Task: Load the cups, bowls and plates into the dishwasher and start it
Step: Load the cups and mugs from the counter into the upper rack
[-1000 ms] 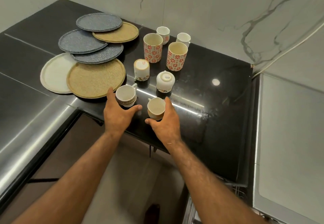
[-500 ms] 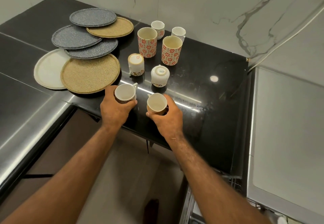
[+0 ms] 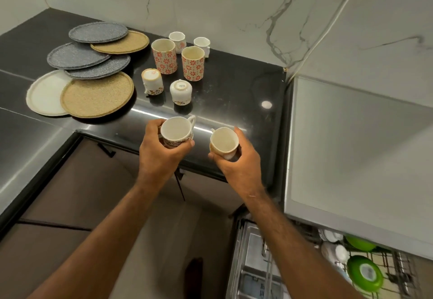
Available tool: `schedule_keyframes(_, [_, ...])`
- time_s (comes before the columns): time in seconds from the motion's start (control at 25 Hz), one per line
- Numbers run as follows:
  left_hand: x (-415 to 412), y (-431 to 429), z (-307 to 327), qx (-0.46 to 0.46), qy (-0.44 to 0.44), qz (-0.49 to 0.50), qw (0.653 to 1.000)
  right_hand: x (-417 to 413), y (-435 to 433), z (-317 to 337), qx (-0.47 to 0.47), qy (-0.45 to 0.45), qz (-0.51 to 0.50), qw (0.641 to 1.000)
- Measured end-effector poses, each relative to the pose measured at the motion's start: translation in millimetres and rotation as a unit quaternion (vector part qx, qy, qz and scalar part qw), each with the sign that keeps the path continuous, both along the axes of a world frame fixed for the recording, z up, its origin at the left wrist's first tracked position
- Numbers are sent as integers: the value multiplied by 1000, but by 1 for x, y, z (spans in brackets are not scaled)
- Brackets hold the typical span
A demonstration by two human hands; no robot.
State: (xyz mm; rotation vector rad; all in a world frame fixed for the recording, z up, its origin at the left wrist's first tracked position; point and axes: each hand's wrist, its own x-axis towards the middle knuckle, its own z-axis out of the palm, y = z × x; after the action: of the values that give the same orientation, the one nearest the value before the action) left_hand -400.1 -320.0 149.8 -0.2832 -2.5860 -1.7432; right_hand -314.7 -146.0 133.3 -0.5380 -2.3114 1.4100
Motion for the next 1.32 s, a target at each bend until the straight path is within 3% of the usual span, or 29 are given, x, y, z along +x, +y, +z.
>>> schedule_keyframes(0.32, [141,70,9,1,-2,-88,996,159,58,2,-11,-16,-59,998])
schedule_keyframes(0.68, [270,154,-38,-36,-52,-232,971,309,115,-35,-44,-25,-146,988])
schedule_keyframes(1.04, [346,196,-140,-98,-100,-323,936,407,130,-151,-69,-70,-212,972])
schedule_keyframes(1.32, [367,202,-226,-159,-118,-329,923,444,129,-241,-78,-108,-244,961])
